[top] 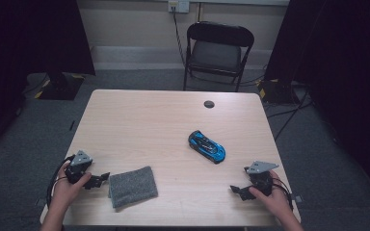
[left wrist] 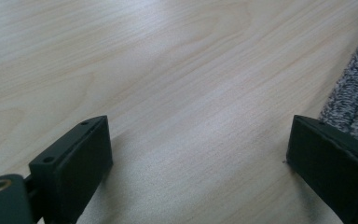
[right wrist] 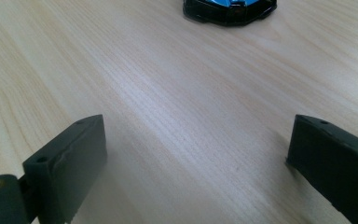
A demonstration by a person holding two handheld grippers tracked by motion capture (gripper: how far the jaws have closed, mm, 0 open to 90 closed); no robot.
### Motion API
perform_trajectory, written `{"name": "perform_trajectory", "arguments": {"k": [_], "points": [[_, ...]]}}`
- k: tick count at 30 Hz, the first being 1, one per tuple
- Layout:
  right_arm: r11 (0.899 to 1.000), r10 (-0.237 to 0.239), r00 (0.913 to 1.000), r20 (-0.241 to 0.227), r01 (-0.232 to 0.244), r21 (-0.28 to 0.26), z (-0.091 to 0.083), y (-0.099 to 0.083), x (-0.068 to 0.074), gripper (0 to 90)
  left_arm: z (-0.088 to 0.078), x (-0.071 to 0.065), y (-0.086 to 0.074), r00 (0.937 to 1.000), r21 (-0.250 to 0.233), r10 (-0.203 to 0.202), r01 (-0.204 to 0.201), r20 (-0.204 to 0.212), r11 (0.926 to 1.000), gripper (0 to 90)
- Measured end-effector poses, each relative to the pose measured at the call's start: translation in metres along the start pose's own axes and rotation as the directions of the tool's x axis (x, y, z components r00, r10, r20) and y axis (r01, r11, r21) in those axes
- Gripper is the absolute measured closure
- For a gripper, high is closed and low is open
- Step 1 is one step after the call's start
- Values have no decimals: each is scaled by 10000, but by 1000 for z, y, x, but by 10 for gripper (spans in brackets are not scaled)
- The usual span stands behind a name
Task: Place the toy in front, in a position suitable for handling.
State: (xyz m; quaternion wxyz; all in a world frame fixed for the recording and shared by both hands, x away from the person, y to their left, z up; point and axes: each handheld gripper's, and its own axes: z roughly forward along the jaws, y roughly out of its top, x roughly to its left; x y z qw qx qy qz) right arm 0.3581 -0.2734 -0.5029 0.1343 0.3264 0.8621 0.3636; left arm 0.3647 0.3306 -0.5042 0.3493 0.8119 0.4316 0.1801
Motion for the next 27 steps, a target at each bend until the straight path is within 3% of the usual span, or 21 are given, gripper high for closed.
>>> {"name": "perform_trajectory", "arguments": {"k": [8, 12, 15, 18, 27], "points": [[9996, -100, 9999, -89, 103, 263, 0, 3, -2, 36, 0, -1, 0, 10000, 46, 24, -24, -59, 10000, 46], [9979, -148, 9998, -97, 154, 632, 1, 12, -3, 124, 0, -2, 0, 9999, 57, -39, 40, -129, 10000, 45], [9975, -158, 9998, 84, 152, 693, 3, 22, -4, 123, 0, -3, 0, 9998, 40, -108, 109, -150, 9999, 44], [9984, 215, 9996, -173, -205, 530, 8, 33, -9, 123, 0, -3, 0, 9999, 71, -94, 95, -96, 9999, 37], [9985, 533, 9983, -247, -536, -111, 27, 67, -21, 123, 0, -3, 0, 10000, 107, -68, 69, -57, 9999, 30]]}}
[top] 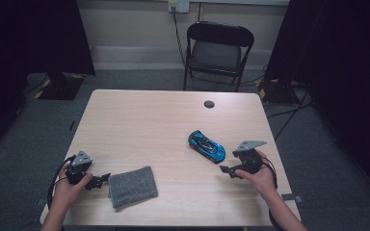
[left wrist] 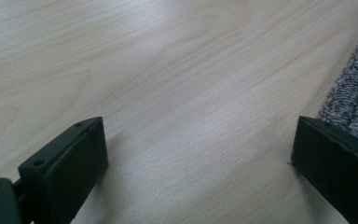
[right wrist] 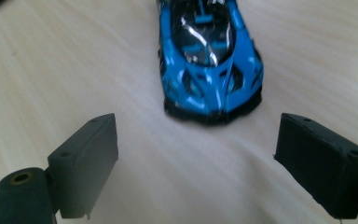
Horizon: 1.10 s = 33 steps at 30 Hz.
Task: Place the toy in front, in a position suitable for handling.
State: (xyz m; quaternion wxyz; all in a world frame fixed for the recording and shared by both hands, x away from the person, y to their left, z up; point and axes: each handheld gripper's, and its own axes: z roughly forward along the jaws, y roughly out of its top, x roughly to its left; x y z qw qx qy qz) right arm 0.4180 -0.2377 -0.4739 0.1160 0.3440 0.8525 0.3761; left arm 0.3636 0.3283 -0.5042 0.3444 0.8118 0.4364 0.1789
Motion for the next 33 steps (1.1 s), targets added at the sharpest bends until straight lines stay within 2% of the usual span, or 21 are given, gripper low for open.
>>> {"name": "perform_trajectory", "arguments": {"k": [5, 9, 13, 14, 18, 24, 33], "points": [[9992, 256, 9996, -103, -259, -301, 6, 16, -9, 122, 0, 0, 0, 10000, -3, 2, -2, 0, 10000, 29], [9998, 132, 9999, -104, -133, -165, 15, 25, -11, 122, 0, 0, 0, 10000, -3, 1, -1, 0, 10000, 30], [10000, 34, 9998, -209, -35, -39, 29, 37, -10, 122, 0, 0, 0, 10000, -4, -9, 9, 4, 10000, 30], [10000, -41, 9997, -251, 42, 54, 38, 42, -8, 122, 0, 0, 0, 10000, -5, -11, 11, 1, 10000, 30], [9997, -190, 9997, -179, 192, 140, 51, 49, -7, 121, 0, -1, 0, 10000, -28, -38, 38, -15, 10000, 26], [9992, -173, 9995, -263, 183, 362, 67, 54, -8, 121, 1, -1, 0, 10000, -11, -22, 22, -12, 10000, 23], [9996, 4, 9994, -346, 5, 275, 82, 56, -6, 120, 1, -1, 0, 10000, -10, -37, 37, -15, 10000, 21]]}}
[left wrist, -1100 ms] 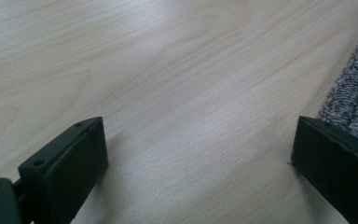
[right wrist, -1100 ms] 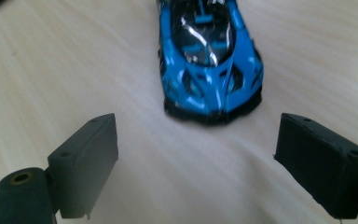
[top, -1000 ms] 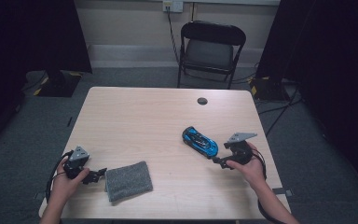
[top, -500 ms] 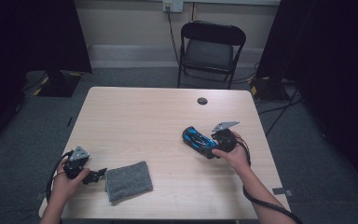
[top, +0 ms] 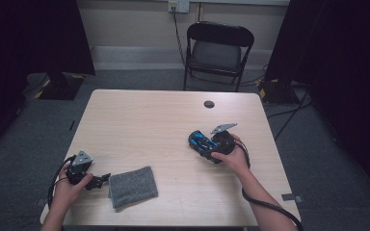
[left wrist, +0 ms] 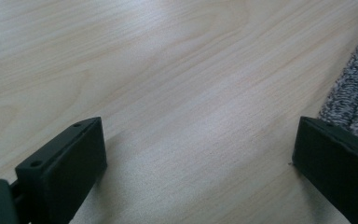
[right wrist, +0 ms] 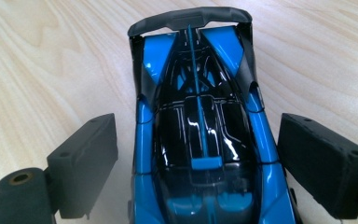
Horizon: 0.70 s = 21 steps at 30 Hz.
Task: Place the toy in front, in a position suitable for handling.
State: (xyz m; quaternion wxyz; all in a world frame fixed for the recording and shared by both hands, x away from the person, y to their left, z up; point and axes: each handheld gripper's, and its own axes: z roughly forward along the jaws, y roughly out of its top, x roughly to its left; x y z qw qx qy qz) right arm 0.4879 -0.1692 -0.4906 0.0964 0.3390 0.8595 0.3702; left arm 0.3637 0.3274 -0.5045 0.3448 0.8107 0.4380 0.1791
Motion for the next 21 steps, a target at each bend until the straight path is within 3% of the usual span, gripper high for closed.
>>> {"name": "perform_trajectory", "arguments": {"k": [11, 21], "points": [[9999, -69, 10000, 49, 68, 122, 7, -1, 1, 127, 0, 0, 0, 10000, 2, -2, 2, 1, 10000, 21], [9986, -522, 9982, 305, 519, 115, 11, -1, 5, 153, 0, 0, 0, 10000, 2, -1, 1, 0, 10000, 21]]}}
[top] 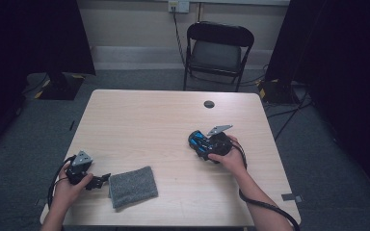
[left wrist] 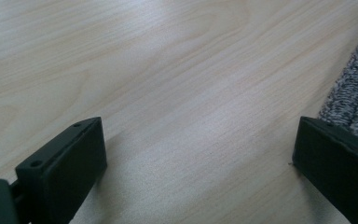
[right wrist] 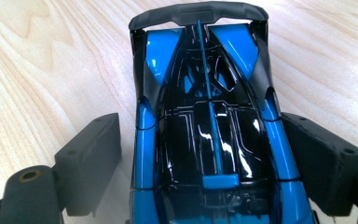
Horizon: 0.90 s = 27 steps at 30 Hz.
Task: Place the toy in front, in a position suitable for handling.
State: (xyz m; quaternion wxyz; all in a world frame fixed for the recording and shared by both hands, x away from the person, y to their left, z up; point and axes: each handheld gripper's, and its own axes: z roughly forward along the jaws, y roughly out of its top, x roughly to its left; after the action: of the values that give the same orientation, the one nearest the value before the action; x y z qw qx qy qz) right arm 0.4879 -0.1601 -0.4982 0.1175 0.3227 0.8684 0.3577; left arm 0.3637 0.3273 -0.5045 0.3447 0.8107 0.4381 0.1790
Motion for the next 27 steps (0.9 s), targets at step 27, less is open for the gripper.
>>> {"name": "perform_trajectory", "arguments": {"k": [27], "points": [[9995, 0, 9996, 273, 9, -331, -6, -7, -1, 259, 0, 0, 0, 10000, 43, 59, -58, -38, 10000, 18]]}}
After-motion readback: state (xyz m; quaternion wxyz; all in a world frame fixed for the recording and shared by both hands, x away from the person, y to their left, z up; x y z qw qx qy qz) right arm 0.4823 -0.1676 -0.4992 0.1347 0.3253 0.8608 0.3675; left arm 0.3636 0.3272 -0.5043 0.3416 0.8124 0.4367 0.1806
